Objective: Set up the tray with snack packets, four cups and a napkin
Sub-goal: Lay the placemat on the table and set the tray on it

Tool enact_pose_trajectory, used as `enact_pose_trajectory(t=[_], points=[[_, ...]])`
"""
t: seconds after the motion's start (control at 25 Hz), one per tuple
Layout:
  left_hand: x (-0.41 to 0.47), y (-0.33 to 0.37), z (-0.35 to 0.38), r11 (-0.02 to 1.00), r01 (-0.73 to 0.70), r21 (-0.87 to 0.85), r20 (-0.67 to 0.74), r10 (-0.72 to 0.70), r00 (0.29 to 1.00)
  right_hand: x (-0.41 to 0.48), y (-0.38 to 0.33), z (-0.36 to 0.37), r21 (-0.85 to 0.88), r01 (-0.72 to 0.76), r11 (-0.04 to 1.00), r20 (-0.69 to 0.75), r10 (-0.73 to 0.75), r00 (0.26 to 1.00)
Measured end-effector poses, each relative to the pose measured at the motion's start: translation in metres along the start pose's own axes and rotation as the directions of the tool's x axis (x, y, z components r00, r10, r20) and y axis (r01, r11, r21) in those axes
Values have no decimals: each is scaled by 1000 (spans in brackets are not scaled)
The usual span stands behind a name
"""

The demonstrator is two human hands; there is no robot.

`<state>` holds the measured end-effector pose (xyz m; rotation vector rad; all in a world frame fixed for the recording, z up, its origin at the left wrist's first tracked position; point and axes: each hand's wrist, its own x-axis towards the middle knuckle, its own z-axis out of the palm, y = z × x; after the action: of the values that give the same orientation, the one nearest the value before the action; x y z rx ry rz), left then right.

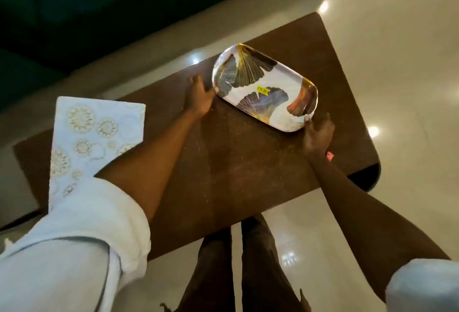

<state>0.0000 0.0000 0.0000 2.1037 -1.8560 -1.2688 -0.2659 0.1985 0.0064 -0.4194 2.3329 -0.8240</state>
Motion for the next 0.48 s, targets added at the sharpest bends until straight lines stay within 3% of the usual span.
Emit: enact_pose_trajectory(t=[0.04, 0.16, 0.48], points=[[18, 5, 4, 1000, -23, -18, -47, 22, 999, 11, 2, 4, 74, -45, 996, -81, 51, 995], [55, 17, 14, 999, -42, 11, -108, 43, 993, 37, 10, 11, 250, -204, 947, -126, 240, 962], [90, 17, 28, 987, 51, -151, -172, -77, 982, 66, 27, 20, 410, -265, 873, -42, 309, 950]])
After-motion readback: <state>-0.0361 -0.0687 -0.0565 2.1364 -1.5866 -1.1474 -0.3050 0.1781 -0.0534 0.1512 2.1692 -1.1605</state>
